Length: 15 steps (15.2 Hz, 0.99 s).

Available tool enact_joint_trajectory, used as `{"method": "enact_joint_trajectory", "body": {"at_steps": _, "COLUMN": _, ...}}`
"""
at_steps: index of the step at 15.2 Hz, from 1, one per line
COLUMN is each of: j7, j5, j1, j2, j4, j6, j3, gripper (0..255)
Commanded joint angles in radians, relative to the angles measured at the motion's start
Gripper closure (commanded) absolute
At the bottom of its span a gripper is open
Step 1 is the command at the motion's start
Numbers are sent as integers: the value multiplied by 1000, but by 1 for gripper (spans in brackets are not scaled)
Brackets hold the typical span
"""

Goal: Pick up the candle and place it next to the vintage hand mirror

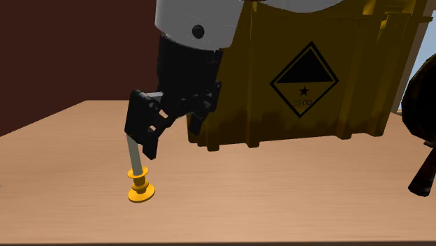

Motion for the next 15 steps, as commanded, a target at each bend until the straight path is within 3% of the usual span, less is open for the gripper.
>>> {"method": "enact_joint_trajectory", "body": {"at_steps": 1, "j7": -4, "j5": 6, "j1": 7, "j2": 72, "j4": 47, "j6": 60, "j3": 6, "gripper": 0}}
{"method": "enact_joint_trajectory", "body": {"at_steps": 4, "j7": -13, "j5": 14, "j1": 14, "j2": 176, "j4": 127, "j6": 132, "j3": 15, "gripper": 0}}
{"method": "enact_joint_trajectory", "body": {"at_steps": 15, "j7": -19, "j5": 22, "j1": 11, "j2": 293, "j4": 178, "j6": 203, "j3": 19, "gripper": 0}}
